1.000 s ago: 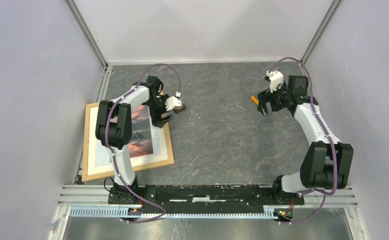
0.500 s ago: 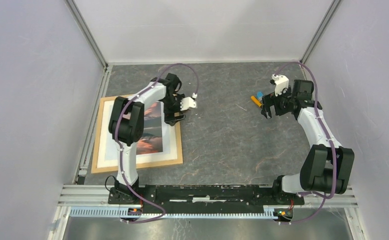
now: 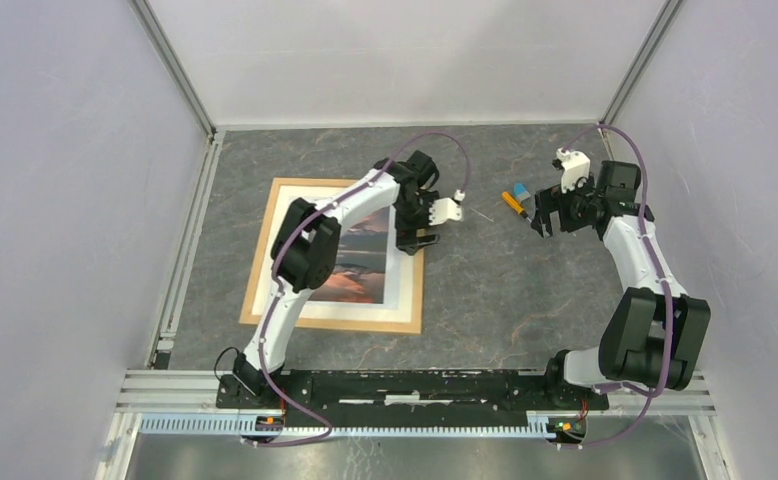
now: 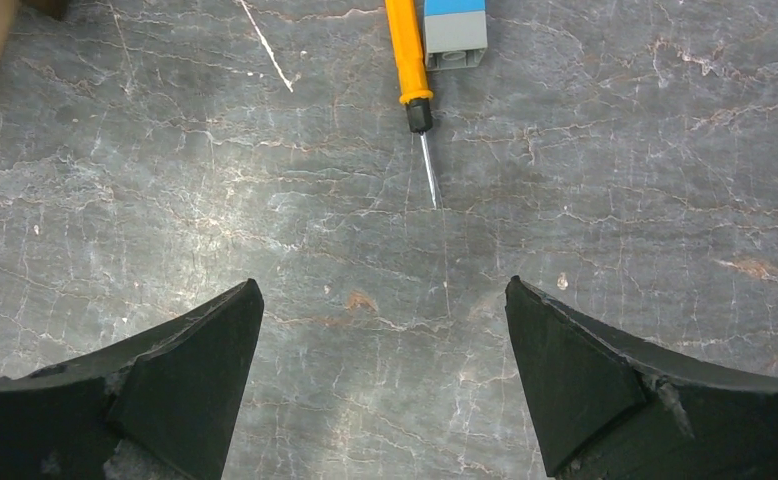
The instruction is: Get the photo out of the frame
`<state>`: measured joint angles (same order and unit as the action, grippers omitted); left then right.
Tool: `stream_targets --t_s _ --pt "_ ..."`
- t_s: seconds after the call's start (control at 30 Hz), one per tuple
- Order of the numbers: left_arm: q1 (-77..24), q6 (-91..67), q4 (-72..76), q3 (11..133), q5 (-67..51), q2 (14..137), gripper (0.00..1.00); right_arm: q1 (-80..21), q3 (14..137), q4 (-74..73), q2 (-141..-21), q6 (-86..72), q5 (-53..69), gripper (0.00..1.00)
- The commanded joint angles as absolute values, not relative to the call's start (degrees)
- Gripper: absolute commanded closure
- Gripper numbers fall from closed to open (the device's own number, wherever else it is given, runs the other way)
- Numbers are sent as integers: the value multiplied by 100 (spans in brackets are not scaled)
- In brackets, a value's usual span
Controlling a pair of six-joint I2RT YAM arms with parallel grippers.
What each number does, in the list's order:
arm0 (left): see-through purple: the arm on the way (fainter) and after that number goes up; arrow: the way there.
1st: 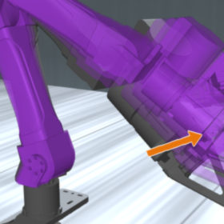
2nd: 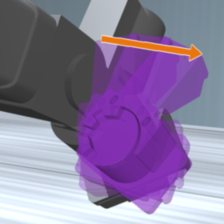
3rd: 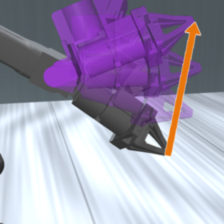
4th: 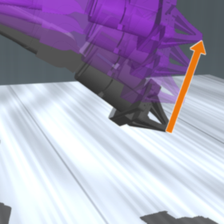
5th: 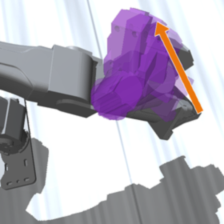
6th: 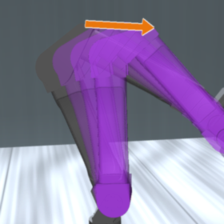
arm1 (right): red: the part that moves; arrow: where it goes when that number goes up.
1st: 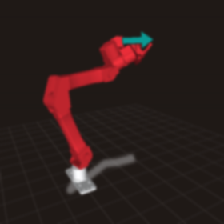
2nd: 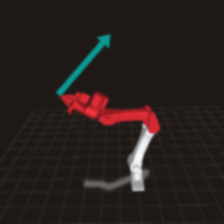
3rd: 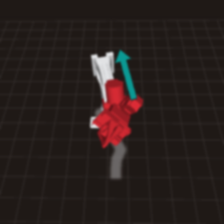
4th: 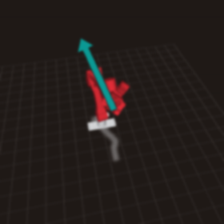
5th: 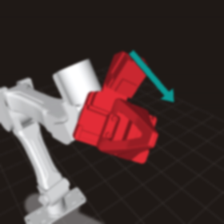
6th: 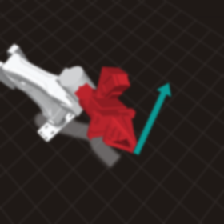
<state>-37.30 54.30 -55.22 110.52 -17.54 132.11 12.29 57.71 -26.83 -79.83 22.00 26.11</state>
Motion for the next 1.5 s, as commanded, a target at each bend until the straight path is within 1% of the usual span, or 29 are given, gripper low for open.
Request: stream_targets --t_s 0.0,0.23,0.4,0.53,0.67,0.73,0.77,0.9,1.03,1.1,1.33,1.47 --pt "-4250 4122 -5022 11879 -2379 13816 2 1358 5798 -2745 -7963 2306 2769 2" --pt "-4734 2807 -4154 13220 -2385 14574 0 1508 5839 -3039 -7948 2508 2769 2" --pt "-4906 2597 -3828 13852 -2494 14869 0 1524 5826 -3155 -7924 2545 2801 2" --pt "-4928 2645 -3735 13870 -2418 14697 0 1522 5842 -3147 -7980 2449 2928 2" --pt "-4867 2828 -4168 13659 -2145 14028 0 1525 5806 -3080 -8087 2282 3140 2" --pt "-4725 2901 -4355 13123 -2127 13346 0 1517 5750 -3047 -8128 2209 3269 2" --pt "-4641 2942 -4433 12651 -2140 13016 0 1517 5710 -3018 -8145 2170 3311 2" --pt "-4313 3472 -4815 10589 -2157 11476 0 1454 5580 -2966 -8244 2045 3449 2" --pt "-4315 4059 -4860 8225 -1910 9808 0 1202 5344 -2896 -8309 1896 3416 2" --pt "-4315 4098 -4796 7399 -1880 9154 0 1032 5221 -2880 -8344 1817 3323 2" --pt "-4620 3911 -4522 5386 -1566 7853 0 554 4830 -2866 -8562 1628 3210 2" --pt "-4982 3719 -4092 4760 -1121 7553 0 432 4658 -2840 -8668 1583 3148 2"
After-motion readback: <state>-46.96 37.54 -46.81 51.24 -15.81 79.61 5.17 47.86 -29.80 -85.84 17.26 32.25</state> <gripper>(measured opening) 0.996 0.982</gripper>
